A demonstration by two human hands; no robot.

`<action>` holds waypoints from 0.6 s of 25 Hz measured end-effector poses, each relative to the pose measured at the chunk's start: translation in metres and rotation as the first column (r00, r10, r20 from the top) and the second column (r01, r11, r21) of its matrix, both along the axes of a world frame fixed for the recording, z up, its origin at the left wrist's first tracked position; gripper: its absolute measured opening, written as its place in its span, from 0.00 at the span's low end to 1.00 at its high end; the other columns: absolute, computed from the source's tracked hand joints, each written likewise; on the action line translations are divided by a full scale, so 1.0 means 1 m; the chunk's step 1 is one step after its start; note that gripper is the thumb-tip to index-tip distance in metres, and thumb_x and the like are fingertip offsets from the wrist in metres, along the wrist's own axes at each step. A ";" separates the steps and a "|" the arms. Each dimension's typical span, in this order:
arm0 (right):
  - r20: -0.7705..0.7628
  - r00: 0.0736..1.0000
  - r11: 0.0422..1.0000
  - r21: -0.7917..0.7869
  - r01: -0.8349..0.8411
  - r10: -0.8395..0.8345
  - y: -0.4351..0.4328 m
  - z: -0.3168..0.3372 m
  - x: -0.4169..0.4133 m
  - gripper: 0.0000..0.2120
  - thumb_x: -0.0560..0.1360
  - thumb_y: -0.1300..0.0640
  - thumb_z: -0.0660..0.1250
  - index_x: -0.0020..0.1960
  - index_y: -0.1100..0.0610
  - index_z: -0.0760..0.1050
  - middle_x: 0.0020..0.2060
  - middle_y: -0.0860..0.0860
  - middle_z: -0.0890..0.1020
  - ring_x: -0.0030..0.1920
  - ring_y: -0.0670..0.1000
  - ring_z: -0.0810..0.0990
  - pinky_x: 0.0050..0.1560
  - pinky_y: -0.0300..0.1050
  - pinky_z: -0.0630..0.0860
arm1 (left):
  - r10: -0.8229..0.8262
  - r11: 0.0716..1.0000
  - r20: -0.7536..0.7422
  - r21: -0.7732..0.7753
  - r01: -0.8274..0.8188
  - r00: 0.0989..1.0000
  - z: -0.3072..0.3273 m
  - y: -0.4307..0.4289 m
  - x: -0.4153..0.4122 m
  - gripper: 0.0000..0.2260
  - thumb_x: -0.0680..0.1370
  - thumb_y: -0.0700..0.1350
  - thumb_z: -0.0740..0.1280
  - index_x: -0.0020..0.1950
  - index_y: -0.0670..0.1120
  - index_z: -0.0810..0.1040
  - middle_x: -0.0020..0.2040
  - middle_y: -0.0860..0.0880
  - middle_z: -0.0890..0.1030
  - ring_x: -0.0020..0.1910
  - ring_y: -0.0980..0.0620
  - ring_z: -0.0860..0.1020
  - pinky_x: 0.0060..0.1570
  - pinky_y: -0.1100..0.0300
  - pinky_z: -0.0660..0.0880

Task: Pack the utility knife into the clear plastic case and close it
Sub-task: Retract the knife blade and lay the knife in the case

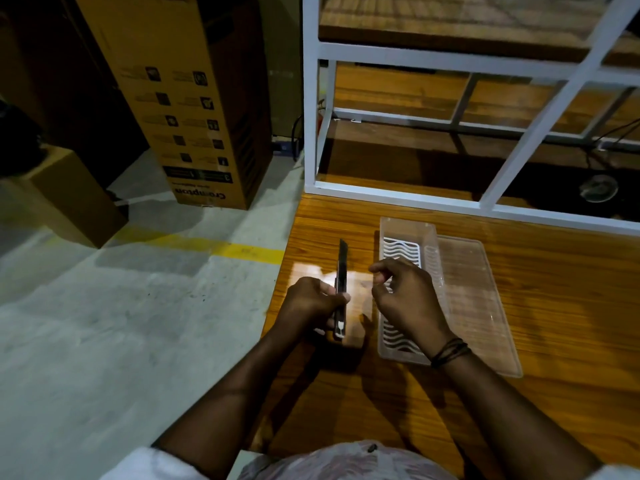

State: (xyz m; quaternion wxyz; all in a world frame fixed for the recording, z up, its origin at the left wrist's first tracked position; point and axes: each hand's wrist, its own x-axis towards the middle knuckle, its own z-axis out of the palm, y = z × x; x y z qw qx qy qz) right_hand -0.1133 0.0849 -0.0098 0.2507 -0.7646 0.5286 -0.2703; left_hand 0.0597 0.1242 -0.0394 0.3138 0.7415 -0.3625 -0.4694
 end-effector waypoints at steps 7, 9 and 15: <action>0.429 0.877 0.926 0.375 0.045 -0.217 -0.019 0.015 0.011 0.06 0.77 0.57 0.69 0.45 0.50 0.83 0.44 0.54 0.87 0.46 0.55 0.85 0.42 0.45 0.76 | -0.002 0.965 -0.246 -0.254 -0.063 0.969 0.027 -0.001 -0.004 0.14 0.76 0.48 0.77 0.54 0.40 0.82 0.45 0.41 0.88 0.43 0.45 0.88 0.38 0.53 0.85; 0.491 0.839 0.907 0.421 0.008 -0.235 -0.023 0.024 0.015 0.09 0.78 0.51 0.68 0.46 0.53 0.85 0.43 0.55 0.88 0.44 0.55 0.86 0.38 0.46 0.75 | -0.034 0.957 -0.254 -0.288 -0.043 0.967 0.032 -0.002 -0.009 0.13 0.76 0.48 0.76 0.54 0.40 0.81 0.47 0.40 0.88 0.45 0.45 0.87 0.39 0.52 0.85; 0.550 0.804 0.923 0.386 -0.002 -0.228 -0.031 0.035 0.023 0.10 0.78 0.53 0.69 0.48 0.59 0.85 0.42 0.60 0.87 0.37 0.52 0.80 0.35 0.46 0.74 | -0.072 0.936 -0.222 -0.352 -0.011 0.973 0.038 -0.002 -0.015 0.10 0.75 0.48 0.77 0.51 0.47 0.80 0.41 0.48 0.83 0.48 0.43 0.86 0.43 0.44 0.86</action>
